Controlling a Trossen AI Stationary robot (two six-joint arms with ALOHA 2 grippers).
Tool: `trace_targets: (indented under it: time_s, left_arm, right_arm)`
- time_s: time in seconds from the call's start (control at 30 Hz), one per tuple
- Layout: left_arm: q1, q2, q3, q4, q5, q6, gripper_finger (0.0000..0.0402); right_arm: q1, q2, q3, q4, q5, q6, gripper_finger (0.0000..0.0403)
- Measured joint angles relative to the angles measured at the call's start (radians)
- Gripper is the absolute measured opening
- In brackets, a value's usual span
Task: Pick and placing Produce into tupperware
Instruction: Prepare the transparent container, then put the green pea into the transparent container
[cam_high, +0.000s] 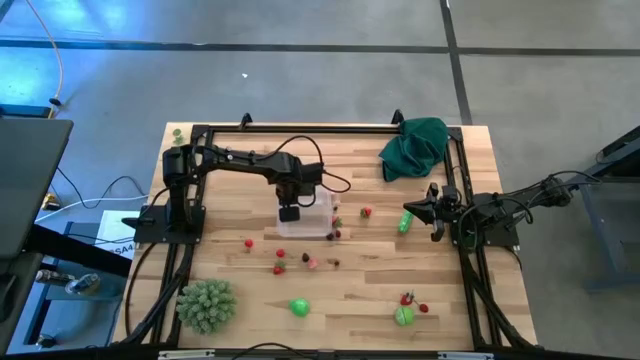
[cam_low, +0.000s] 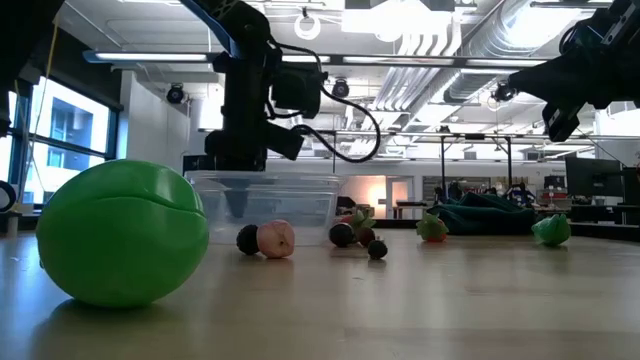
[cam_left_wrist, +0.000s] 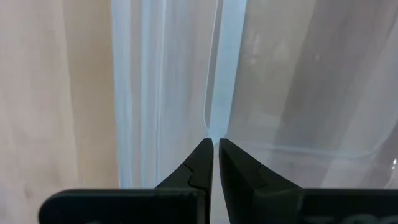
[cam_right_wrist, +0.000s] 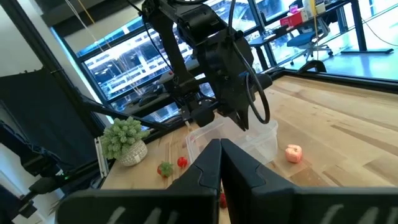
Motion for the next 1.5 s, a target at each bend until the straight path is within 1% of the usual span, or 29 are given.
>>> trace_targets:
  time_s: [0.17, 0.47, 0.8, 1.03, 1.17, 1.27, 1.4, 1.5]
  left_arm:
    - [0.0, 0.0, 0.0, -0.043, -0.007, 0.0, 0.0019]
    - [-0.001, -0.001, 0.0, -0.051, -0.015, 0.027, 0.0019]
    - [-0.038, -0.023, 0.0, -0.069, -0.019, 0.03, 0.0019]
    - [-0.062, -0.023, 0.015, -0.07, -0.049, 0.04, 0.0019]
    - [-0.1, -0.023, 0.079, -0.075, -0.058, 0.067, 0.0019]
    - [-0.135, -0.023, 0.163, -0.113, -0.071, 0.091, 0.0019]
    - [-0.19, -0.023, 0.318, -0.209, -0.145, 0.114, 0.0019]
    - [-0.236, -0.023, 0.453, -0.319, -0.222, 0.12, 0.0019]
  right_arm:
    - [0.0, 0.0, 0.0, 0.0, 0.0, 0.0, 0.0]
    - [0.0, 0.0, 0.0, 0.0, 0.0, 0.0, 0.0]
    - [0.0, 0.0, 0.0, 0.0, -0.001, 0.0, 0.0]
    - [0.0, 0.0, 0.0, 0.0, -0.01, 0.008, 0.0]
    - [0.0, 0.0, 0.0, 0.0, -0.01, 0.008, 0.0]
    - [0.0, 0.0, 0.0, 0.0, -0.01, 0.008, 0.0]
    - [0.0, 0.0, 0.0, 0.001, -0.01, 0.008, 0.0]
    - [0.0, 0.0, 0.0, 0.001, -0.01, 0.008, 0.0]
